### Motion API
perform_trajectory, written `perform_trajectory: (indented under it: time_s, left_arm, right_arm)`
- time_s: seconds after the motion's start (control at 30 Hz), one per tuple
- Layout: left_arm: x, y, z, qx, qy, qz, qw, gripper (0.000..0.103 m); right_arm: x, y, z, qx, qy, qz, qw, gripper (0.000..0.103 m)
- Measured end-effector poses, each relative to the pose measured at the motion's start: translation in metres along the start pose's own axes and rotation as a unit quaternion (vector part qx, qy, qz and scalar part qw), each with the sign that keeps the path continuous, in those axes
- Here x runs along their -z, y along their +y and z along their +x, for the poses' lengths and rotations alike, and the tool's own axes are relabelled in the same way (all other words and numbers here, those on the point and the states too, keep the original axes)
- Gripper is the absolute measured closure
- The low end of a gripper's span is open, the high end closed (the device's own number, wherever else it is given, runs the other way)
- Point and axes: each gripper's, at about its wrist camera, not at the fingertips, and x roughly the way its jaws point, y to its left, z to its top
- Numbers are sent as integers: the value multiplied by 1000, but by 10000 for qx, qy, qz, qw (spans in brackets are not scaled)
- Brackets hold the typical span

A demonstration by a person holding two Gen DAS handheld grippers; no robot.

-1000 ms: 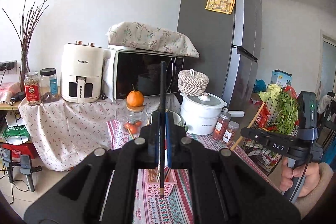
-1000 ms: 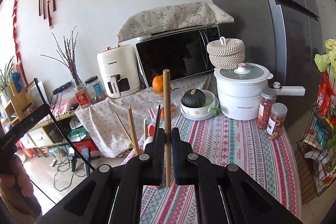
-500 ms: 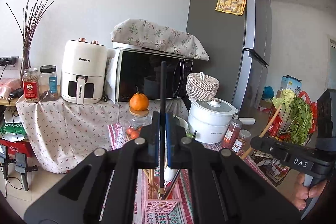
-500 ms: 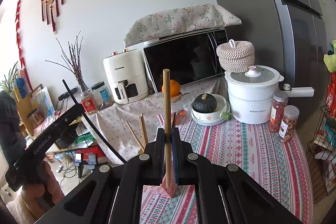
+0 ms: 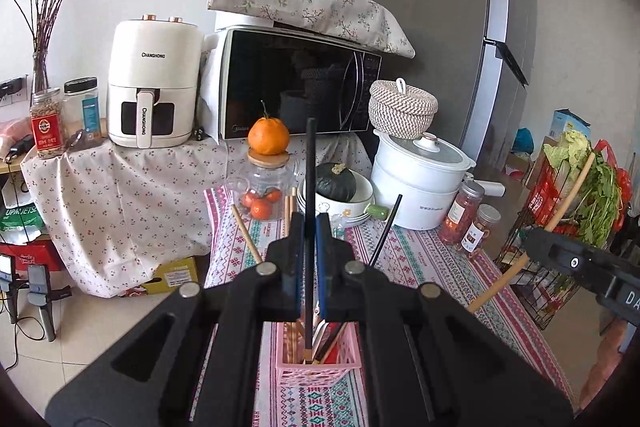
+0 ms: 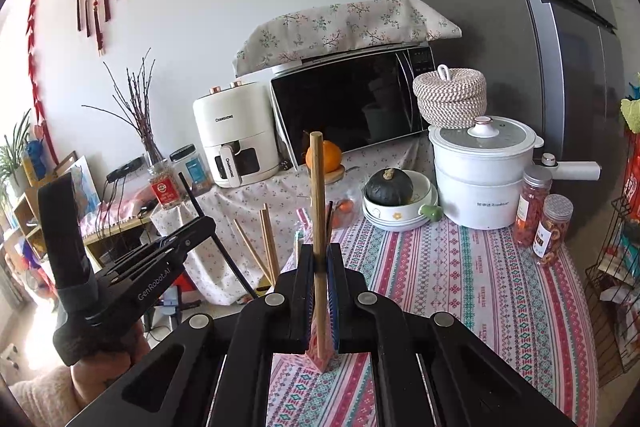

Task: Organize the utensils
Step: 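Lower both chopsticks into the pink basket and open both tools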

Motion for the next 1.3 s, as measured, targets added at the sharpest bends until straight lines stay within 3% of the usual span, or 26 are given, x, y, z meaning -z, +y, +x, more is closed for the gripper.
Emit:
perform_trajectory:
  time_s: [0.17,0.23,0.3,0.43,0.57,0.77,1.07,1.3]
  left_arm:
    - [4,-1,9,44,184,-22,9998,97]
    - [4,-1,12,71,255,-33,9996,86]
    - [5,1,12,53,303,-60,9995,63]
    - [5,4,6,34,411,-84,9991,57]
    - [11,13,1,-38,747,-207,9970,36]
    - [28,27,0,-171,1393,-327,9896,20]
    - [51,37,-1,-251,1934,-96,9808,18]
    - [51,37,1,-261,1992,-80,9796,18]
  right_arm:
    - [1,0,4,-1,53,-8,10000,97]
    - [1,1,5,-1,66,0,10000,97]
    - [1,0,6,0,64,16,10000,97]
    - [0,1,7,-10,17,35,10000,97]
    - [-4,4,9,-73,-61,67,9999,97]
    - [-5,13,21,-158,-87,90,9998,97]
    - [-1,30,49,14,16,-153,9999,97]
    - [11,33,82,99,572,-214,9981,96]
